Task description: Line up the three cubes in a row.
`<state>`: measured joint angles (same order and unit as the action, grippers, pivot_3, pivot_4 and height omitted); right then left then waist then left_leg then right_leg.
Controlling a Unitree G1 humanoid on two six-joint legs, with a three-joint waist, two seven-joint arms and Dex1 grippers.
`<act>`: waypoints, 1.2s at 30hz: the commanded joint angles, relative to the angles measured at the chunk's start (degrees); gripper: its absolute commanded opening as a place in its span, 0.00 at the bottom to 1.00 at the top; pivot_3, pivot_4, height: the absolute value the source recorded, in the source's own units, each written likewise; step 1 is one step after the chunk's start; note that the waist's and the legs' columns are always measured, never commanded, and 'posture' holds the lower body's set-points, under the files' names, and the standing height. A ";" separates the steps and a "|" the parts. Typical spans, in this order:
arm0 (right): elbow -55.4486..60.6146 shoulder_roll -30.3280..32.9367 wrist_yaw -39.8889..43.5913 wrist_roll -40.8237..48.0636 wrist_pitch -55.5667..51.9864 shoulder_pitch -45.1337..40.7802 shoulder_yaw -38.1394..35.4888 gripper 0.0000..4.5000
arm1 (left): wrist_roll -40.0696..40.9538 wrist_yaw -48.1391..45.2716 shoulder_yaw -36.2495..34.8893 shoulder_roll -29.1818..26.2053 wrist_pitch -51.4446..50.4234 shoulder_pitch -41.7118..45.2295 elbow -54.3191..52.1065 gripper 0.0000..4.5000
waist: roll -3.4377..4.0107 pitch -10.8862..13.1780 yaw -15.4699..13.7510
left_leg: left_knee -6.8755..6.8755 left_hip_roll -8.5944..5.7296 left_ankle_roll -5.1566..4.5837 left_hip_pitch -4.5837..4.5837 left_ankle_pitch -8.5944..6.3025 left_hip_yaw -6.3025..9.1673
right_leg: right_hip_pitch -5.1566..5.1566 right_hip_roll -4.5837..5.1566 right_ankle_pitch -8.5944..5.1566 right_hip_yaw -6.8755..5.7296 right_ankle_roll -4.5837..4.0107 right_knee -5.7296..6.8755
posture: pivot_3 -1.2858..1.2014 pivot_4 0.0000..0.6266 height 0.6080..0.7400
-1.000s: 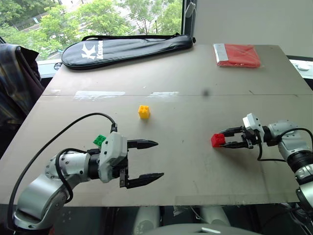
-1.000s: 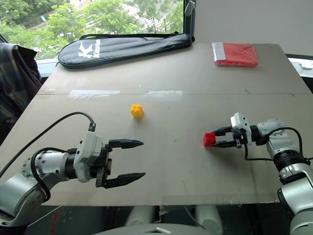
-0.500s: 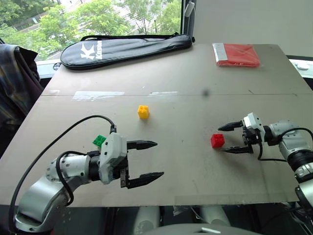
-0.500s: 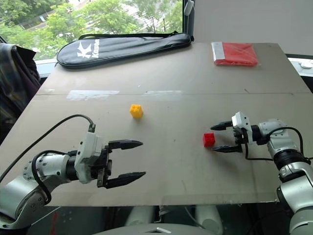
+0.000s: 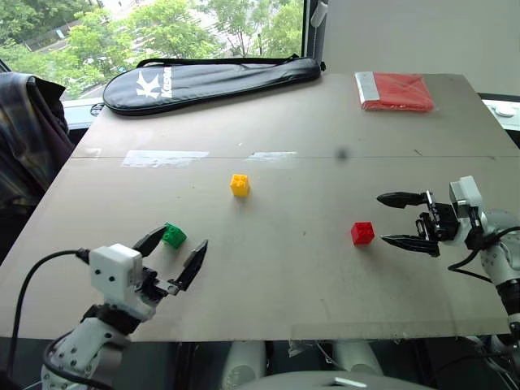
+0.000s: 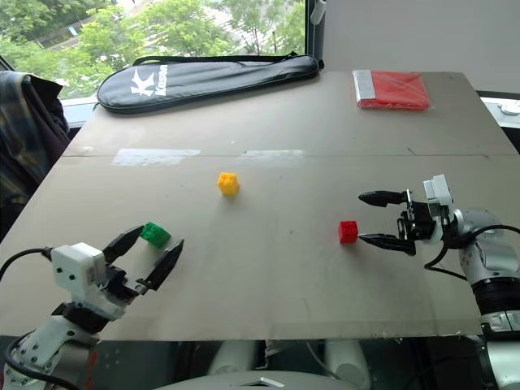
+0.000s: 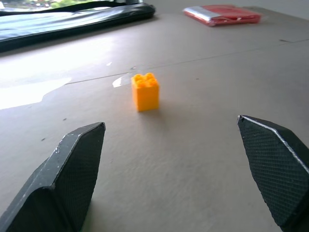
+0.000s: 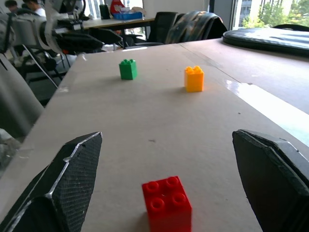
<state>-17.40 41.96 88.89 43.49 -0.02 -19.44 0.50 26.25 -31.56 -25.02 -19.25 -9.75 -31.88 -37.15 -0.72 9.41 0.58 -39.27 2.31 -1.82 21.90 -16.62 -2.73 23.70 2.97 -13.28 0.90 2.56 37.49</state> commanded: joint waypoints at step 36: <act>6.12 1.64 3.61 3.02 -0.46 4.47 -7.27 1.00 | -2.99 -16.36 3.00 -10.29 15.83 23.55 40.49 0.29 | -0.22 0.12 0.01 | -0.08 0.13 0.00 0.07 0.00 -0.02 | 0.09 0.05 0.00 -0.04 0.01 0.15 | 0.52 0.24 0.76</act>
<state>-13.44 43.60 89.69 45.83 -0.07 -14.74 -3.82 22.67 -47.33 -21.91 -28.60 4.61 -8.89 5.06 -0.94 9.53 0.59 -39.35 2.45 -1.82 21.97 -16.62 -2.75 23.79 3.02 -13.27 0.86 2.57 37.65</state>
